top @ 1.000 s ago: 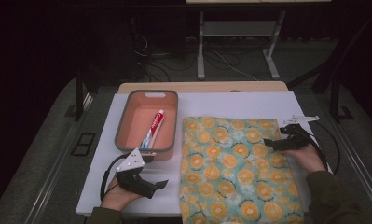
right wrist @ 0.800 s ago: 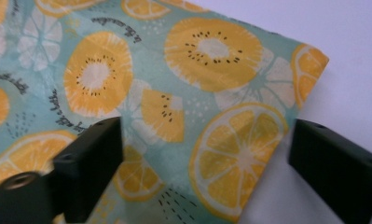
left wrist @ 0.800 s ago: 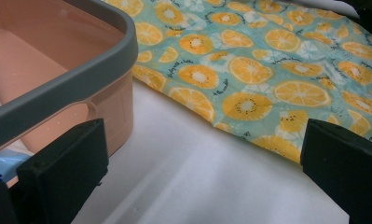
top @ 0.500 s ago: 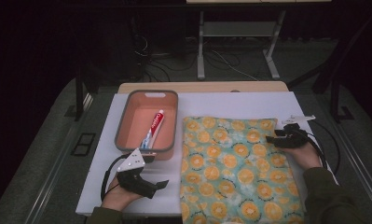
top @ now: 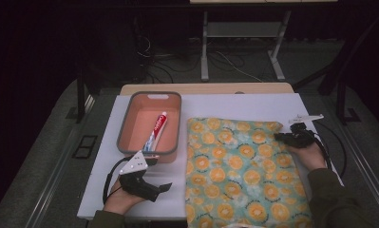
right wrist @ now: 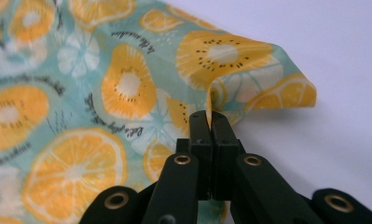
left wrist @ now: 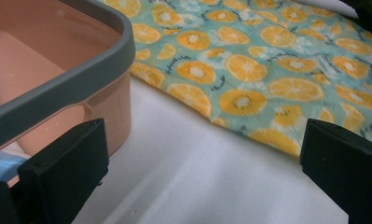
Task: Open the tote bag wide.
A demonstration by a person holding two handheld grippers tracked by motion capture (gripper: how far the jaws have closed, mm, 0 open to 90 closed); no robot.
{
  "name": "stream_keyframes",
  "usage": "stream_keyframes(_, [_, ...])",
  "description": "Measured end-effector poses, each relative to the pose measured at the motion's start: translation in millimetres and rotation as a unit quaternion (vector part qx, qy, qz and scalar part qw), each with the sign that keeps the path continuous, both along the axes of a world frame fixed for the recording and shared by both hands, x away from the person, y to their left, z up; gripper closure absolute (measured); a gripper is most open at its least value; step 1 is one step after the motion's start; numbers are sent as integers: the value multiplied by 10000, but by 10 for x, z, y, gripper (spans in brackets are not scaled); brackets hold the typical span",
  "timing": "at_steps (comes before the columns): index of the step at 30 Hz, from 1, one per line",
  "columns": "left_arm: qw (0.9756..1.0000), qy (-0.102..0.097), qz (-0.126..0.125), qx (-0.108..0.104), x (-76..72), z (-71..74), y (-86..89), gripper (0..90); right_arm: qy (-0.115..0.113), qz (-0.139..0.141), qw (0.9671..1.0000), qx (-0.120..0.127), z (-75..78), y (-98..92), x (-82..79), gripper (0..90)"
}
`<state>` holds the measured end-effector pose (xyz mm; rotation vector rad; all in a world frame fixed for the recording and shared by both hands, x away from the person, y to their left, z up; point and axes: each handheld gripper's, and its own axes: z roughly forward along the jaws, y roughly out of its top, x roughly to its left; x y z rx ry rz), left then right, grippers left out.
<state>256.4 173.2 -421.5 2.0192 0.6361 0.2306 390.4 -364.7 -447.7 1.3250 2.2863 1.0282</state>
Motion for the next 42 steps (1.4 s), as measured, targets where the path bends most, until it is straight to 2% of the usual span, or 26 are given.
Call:
stream_keyframes(3, [10000, 1, 13, -15, -3, 1, 3, 0, -141, -308, 9994, 14, 41, -73, 77, 895])
stream_keyframes(6, [10000, -9, 37, -17, 1, 4, 12, 0, -253, -712, 9971, -2, 46, -180, 153, 895])
stream_keyframes(10, [10000, -5, 52, -32, 2, 2, 20, 0, -273, -1322, 9907, -153, 14, -338, 214, 895])
stream_keyframes(12, [10000, -4, 54, -41, 5, 1, 22, 0, -173, -1407, 9898, -105, -18, -396, 221, 887])
stream_keyframes(13, [10000, -2, 57, -43, 6, 1, 20, 0, -200, -1413, 9897, -98, -22, -405, 211, 827])
stream_keyframes(14, [10000, -3, 53, -46, 7, 2, 19, 0, -262, -1454, 9889, -124, -3, -406, 199, 687])
stream_keyframes(15, [10000, -4, 55, -45, 5, 3, 16, 0, -299, -1455, 9888, -120, 31, -411, 188, 596])
stream_keyframes(17, [10000, -5, 41, -27, 2, 4, 10, 0, -428, -1426, 9888, -106, 126, -403, 142, 485])
stream_keyframes(19, [10000, -9, 46, -28, -1, 4, 8, 0, -440, -1201, 9918, 58, 207, -383, 88, 422])
stream_keyframes(22, [10000, -16, 53, -38, -5, 7, 7, 0, -450, -807, 9954, 269, 306, -325, -24, 376])
stream_keyframes(28, [10000, -34, 31, -36, -7, 13, 5, 0, -563, -20, 9974, 458, 445, -151, -326, 337])
stream_keyframes(31, [10000, -36, 11, -43, -14, 16, -3, 0, -523, 326, 9971, 454, 457, -55, -474, 314])
stream_keyframes(33, [10000, -40, 7, -48, -15, 16, -8, 0, -523, 420, 9969, 409, 455, -22, -521, 313])
stream_keyframes(35, [10000, -32, 12, -44, -16, 14, -9, 0, -524, 673, 9957, 363, 446, 62, -656, 310])
stream_keyframes(39, [10000, -36, 27, -45, -14, 16, -4, 0, -430, 1055, 9924, 470, 417, 179, -828, 310])
stream_keyframes(40, [10000, -35, 27, -46, -14, 16, -4, 0, -430, 1055, 9924, 470, 417, 179, -828, 310])
stream_keyframes(41, [10000, -35, 26, -44, -14, 16, -6, 0, -380, 1293, 9898, 469, 392, 259, -917, 307])
stream_keyframes(42, [10000, -36, 21, -41, -15, 15, -8, 0, -380, 1293, 9898, 469, 392, 259, -917, 307])
